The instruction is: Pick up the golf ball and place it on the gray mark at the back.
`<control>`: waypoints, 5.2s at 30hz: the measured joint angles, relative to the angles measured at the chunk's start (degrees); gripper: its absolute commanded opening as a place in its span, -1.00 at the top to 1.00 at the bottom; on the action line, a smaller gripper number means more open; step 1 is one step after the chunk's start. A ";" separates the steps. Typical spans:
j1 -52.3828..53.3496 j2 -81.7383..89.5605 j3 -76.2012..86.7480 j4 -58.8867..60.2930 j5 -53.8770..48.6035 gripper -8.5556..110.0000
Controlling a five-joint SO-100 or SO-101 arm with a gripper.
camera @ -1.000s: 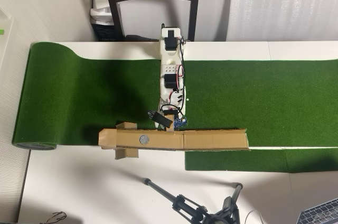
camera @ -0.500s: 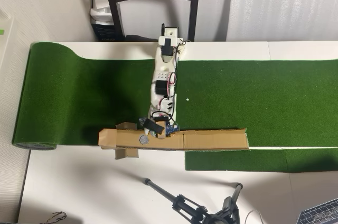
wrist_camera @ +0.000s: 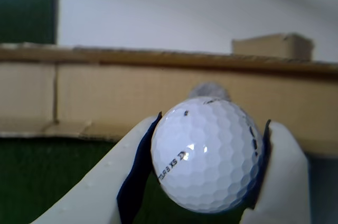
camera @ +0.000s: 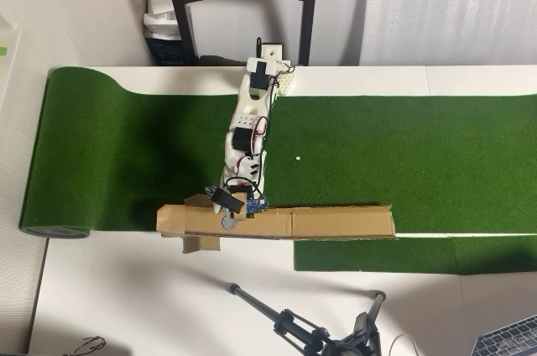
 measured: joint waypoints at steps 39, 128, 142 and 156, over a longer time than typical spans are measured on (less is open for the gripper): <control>-0.18 -6.06 -0.44 -1.23 0.00 0.15; -7.21 129.55 130.69 2.90 12.22 0.15; -8.61 129.46 130.96 2.64 12.30 0.32; -11.34 129.46 130.96 2.64 12.30 0.78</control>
